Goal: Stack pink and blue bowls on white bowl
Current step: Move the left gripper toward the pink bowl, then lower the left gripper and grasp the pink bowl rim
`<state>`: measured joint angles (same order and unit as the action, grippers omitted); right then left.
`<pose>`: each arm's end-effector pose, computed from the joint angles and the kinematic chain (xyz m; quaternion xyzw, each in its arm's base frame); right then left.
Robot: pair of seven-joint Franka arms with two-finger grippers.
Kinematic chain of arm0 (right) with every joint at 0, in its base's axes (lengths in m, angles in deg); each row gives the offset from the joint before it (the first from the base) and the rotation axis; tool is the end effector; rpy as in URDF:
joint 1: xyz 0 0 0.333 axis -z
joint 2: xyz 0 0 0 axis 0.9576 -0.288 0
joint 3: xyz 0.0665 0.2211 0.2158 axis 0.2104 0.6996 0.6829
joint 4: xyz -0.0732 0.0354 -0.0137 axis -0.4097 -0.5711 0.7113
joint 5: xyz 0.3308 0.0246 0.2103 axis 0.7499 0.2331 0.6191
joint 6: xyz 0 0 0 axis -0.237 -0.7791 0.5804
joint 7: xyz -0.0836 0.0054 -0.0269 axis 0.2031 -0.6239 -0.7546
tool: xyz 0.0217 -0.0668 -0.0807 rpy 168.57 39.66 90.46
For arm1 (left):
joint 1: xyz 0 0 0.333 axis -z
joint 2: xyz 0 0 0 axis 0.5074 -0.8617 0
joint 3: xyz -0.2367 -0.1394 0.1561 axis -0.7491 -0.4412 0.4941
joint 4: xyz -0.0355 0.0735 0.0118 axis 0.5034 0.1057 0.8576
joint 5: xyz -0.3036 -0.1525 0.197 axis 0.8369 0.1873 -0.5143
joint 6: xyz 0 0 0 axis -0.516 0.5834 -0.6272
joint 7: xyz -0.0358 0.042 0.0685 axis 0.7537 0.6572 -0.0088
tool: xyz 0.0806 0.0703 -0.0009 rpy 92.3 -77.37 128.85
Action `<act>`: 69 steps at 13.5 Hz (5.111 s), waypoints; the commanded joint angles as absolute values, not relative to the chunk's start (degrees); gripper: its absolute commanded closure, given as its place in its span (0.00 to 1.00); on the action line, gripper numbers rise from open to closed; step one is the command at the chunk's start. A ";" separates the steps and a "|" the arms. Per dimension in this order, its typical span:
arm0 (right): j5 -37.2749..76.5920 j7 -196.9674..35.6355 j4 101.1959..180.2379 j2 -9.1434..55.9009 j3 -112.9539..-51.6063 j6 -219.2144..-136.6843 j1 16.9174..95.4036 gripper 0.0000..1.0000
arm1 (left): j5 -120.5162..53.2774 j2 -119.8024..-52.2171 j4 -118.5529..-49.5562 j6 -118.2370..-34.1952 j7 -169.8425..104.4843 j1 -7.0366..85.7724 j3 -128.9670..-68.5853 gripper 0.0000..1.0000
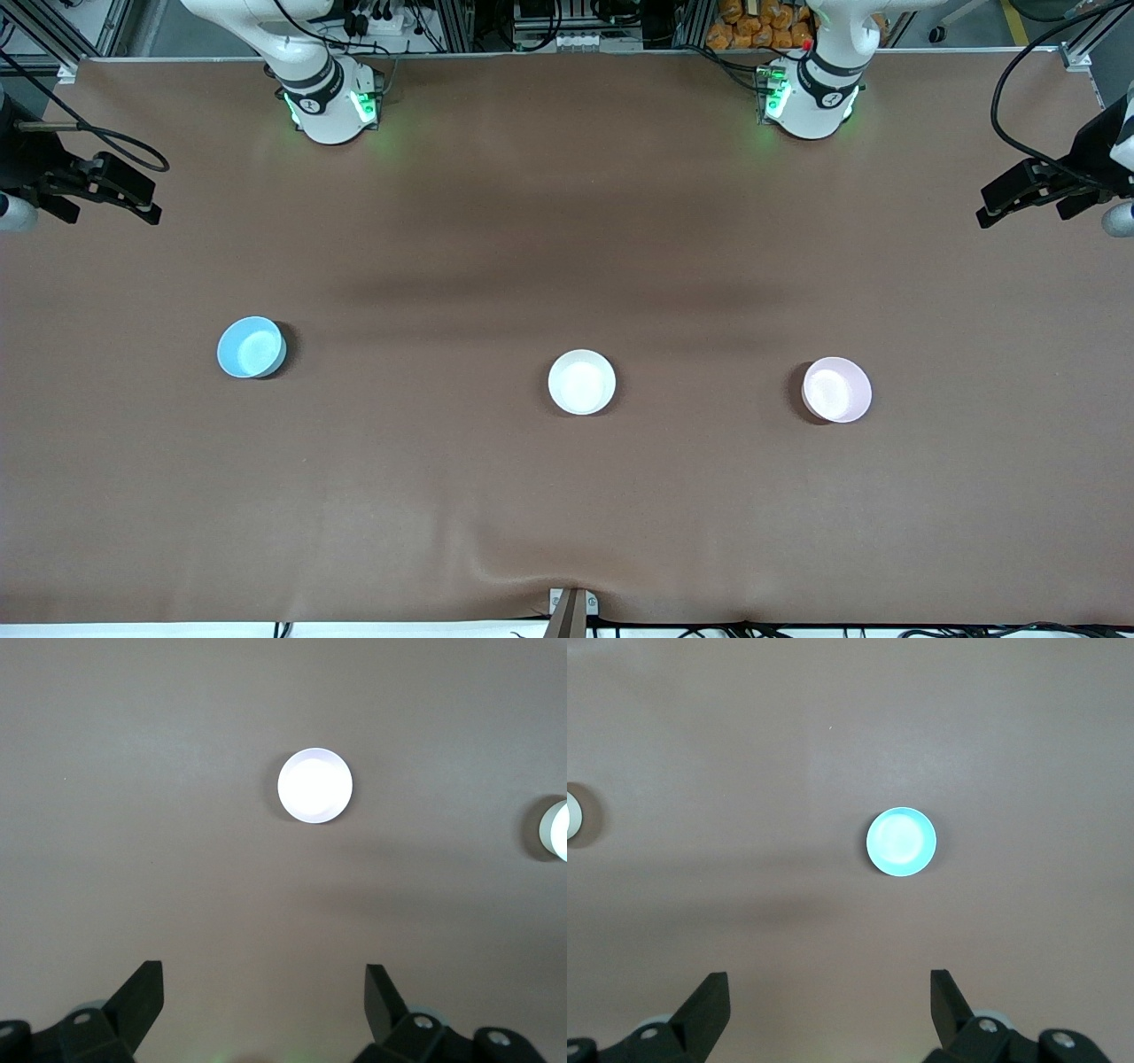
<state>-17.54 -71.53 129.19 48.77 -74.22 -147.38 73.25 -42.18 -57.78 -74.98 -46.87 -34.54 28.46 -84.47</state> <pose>0.5347 0.0245 0.6567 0.9999 -0.0131 -0.0051 0.0034 0.5357 -0.0195 0.6417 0.9984 0.0559 -0.0029 0.0018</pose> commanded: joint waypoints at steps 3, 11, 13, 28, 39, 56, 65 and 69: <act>-17.63 -71.68 128.09 48.25 -74.11 -146.88 73.44 0.00 | -41.73 -58.36 -74.08 -45.71 -33.61 28.65 -83.97 0.00; -17.54 -71.68 128.09 48.25 -74.11 -147.05 73.52 0.00 | -41.64 -58.63 -75.04 -45.71 -33.52 27.95 -83.88 0.00; -17.54 -71.68 128.09 48.25 -74.11 -147.06 73.43 0.00 | -41.73 -57.93 -76.09 -45.71 -33.52 27.94 -83.88 0.00; -16.40 -71.77 128.09 48.25 -74.02 -146.97 74.49 0.00 | -41.73 -56.87 -78.82 -47.29 -33.44 27.07 -83.79 0.00; -16.40 -71.77 128.09 48.25 -74.02 -146.97 74.40 0.00 | -41.82 -58.71 -87.17 -58.36 -33.44 26.98 -83.70 0.00; -16.40 -71.77 128.18 48.25 -74.02 -146.70 74.75 0.00 | -43.14 -87.35 -86.21 -88.77 -33.44 26.80 -83.70 0.00; -16.04 -71.77 128.18 48.25 -74.11 -146.79 74.75 0.00 | -43.05 -94.75 -86.56 -93.87 -33.52 27.15 -83.97 0.66; -16.04 -71.77 128.18 48.25 -74.11 -146.88 74.67 0.00 | -42.35 -95.28 -86.38 -93.97 -34.05 27.24 -84.05 1.00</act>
